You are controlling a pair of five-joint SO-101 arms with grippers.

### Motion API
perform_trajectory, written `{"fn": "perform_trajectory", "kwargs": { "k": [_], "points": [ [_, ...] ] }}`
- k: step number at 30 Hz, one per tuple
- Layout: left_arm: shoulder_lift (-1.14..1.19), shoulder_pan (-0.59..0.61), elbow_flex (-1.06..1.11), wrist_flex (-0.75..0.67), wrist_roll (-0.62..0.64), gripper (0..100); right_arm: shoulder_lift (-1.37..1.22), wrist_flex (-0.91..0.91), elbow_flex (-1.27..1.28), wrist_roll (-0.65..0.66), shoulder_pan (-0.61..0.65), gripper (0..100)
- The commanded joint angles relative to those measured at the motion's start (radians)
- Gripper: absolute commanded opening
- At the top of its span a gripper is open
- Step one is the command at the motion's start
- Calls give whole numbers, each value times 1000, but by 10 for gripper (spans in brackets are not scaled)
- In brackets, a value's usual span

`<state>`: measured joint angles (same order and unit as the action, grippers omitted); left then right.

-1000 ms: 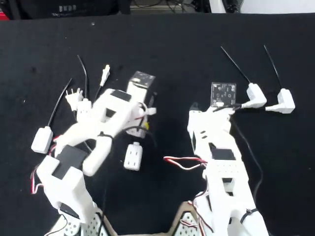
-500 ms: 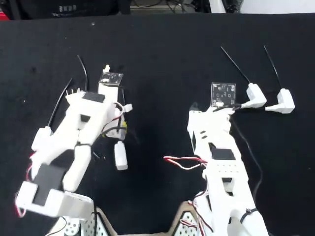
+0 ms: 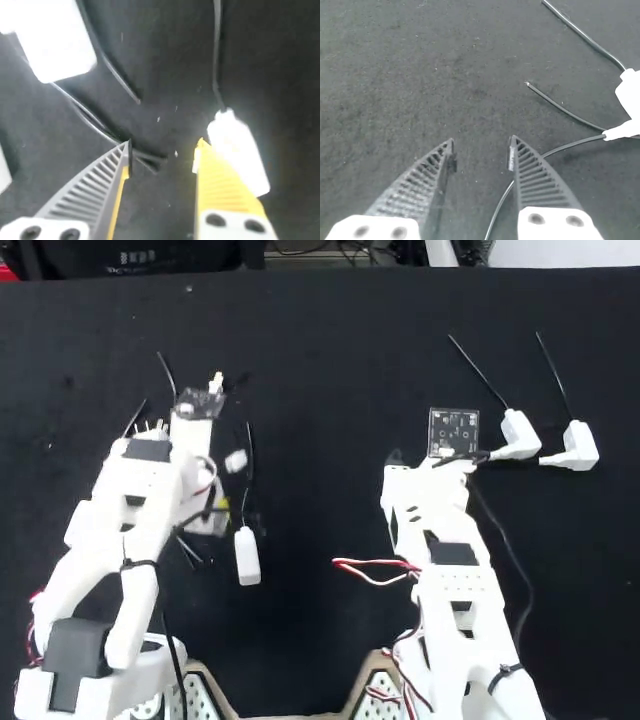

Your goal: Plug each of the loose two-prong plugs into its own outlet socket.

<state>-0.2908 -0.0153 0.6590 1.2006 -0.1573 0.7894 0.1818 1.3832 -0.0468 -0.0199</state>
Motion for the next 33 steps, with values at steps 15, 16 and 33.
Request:
{"fn": "perform_trajectory", "kwargs": {
  "k": [15, 16, 33],
  "points": [
    [-229, -329, 260, -296, 140, 214, 28, 5, -54, -2, -15, 162],
    [-229, -328, 242, -293, 138, 214, 28, 5, -54, 0, -15, 162],
    [-218, -213, 262, -163, -34, 213, 33, 3, -59, 2, -18, 162]
  ]
}}
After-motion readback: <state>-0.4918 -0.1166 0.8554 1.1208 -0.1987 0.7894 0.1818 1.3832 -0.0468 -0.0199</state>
